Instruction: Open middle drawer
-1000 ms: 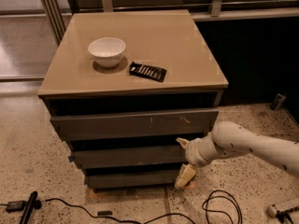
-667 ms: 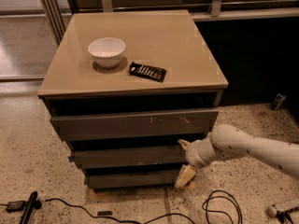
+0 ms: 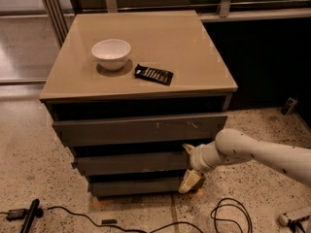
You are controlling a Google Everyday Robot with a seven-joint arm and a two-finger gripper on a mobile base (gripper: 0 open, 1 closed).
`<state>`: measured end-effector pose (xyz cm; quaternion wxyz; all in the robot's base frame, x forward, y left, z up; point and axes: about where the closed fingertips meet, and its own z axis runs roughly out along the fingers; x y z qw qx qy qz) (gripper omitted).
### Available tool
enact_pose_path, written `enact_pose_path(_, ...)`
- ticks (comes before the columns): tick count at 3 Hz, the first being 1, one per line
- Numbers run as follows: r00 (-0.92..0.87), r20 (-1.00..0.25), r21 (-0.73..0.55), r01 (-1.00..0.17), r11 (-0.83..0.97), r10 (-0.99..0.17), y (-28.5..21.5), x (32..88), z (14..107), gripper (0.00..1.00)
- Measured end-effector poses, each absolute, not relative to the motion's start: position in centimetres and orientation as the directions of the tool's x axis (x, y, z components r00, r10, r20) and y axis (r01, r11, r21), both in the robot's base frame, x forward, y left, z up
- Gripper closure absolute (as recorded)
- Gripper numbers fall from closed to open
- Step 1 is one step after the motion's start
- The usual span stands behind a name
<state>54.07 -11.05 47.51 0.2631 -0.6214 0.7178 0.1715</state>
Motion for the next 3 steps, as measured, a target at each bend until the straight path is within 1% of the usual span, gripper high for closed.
enact_pose_path(2, -0.122, -0.58, -0.058, -0.98, 0.19, -0.806, -10.2, 56.3, 42.7, 0.0)
enact_pose_path(3, -0.122, -0.58, -0.058, -0.98, 0.19, -0.806, -10.2, 56.3, 42.7, 0.0)
